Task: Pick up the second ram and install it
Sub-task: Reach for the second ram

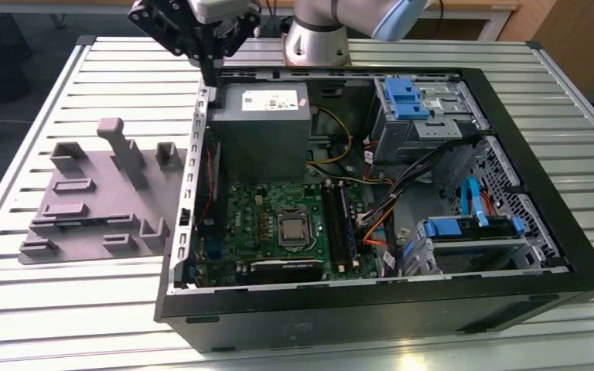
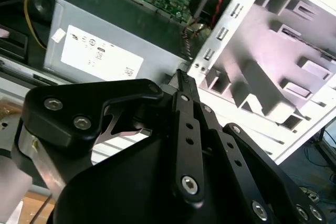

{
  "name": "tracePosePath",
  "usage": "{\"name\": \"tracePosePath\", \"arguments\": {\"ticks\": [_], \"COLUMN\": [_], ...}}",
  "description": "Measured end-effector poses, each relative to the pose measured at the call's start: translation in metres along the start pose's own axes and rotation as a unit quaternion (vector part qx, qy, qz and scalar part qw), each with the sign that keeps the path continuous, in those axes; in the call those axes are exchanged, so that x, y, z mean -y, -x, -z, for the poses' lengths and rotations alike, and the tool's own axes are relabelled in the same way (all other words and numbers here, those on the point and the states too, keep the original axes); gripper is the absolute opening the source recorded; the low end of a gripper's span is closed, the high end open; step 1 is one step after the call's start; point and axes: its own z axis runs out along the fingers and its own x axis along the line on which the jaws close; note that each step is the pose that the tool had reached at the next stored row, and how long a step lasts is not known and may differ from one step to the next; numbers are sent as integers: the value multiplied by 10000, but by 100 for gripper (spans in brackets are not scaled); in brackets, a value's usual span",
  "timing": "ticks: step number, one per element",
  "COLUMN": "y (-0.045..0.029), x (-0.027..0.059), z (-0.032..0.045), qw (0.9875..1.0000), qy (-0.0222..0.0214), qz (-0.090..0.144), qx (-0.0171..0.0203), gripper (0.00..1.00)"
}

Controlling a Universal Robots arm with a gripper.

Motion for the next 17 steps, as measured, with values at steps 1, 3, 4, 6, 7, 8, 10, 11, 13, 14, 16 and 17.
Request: {"name": "tracePosePath", "arguments": {"ticks": [1, 3, 4, 6, 7, 8, 10, 11, 13, 14, 16, 17], "y": [-43, -134, -179, -263, -300, -334, -391, -417, -469, -496, -545, -567], "x": [4, 13, 17, 29, 35, 41, 50, 54, 62, 66, 72, 75], "z": [1, 4, 5, 7, 8, 9, 11, 11, 13, 13, 15, 16], "qw": [10000, 10000, 10000, 10000, 10000, 10000, 10000, 10000, 10000, 10000, 10000, 10000], "qy": [0, -1, -1, 0, 0, 0, -1, 0, -1, 0, -1, -1], "qz": [1, 0, 0, 1, 0, 0, 0, 0, 1, 0, 0, 0], "qx": [0, 0, 0, 0, 0, 0, 0, 0, 0, 0, 0, 0], "gripper": [11, 11, 11, 11, 11, 11, 11, 11, 11, 11, 11, 11]}}
